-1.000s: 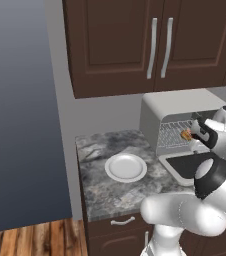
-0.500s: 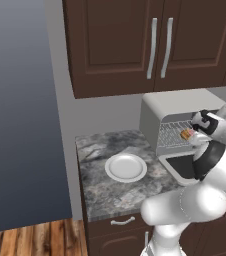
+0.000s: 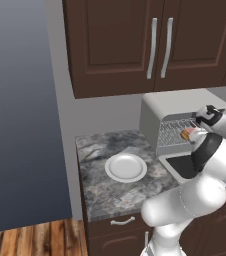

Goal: Open the toaster oven door. Place the bread on the bottom rack in the toaster oven and place the steak on the top rack.

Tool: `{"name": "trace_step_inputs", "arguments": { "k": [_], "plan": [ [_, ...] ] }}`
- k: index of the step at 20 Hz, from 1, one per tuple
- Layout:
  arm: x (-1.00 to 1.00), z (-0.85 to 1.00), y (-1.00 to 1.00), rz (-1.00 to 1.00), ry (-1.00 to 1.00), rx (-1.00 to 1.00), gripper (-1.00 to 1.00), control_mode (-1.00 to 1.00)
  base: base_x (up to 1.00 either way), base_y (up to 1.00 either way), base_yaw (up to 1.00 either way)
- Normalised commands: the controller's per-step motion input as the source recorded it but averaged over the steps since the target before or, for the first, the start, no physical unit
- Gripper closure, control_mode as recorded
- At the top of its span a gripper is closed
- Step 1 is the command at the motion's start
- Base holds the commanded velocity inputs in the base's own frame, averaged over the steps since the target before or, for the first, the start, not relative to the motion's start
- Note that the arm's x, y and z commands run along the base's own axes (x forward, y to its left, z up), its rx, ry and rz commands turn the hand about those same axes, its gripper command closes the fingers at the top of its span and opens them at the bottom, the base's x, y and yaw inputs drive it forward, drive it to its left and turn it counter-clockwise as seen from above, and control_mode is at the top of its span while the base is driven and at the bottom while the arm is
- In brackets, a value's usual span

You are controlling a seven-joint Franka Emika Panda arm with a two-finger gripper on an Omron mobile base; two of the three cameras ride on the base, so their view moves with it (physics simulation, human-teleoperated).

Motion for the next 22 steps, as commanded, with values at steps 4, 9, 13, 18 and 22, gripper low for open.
{"name": "trace_step_inputs", "arguments": {
  "k": [4, 9, 13, 18, 22],
  "plan": [
    [0.27, 0.0, 0.07, 0.0, -0.07, 0.06, -1.0, -1.0, 0.0, 0.0, 0.0],
    [0.27, 0.0, 0.11, 0.0, -0.1, 0.02, -1.0, -1.0, 0.0, 0.0, 0.0],
    [0.3, 0.0, 0.1, 0.0, -0.06, 0.0, -1.0, -1.0, 0.0, 0.0, 0.0],
    [0.33, 0.0, 0.03, 0.0, -0.01, 0.0, -1.0, -1.0, 0.0, 0.0, 0.0],
    [0.34, 0.0, 0.0, 0.01, 0.0, 0.0, -1.0, -1.0, 0.0, 0.0, 0.0]
  ]
}}
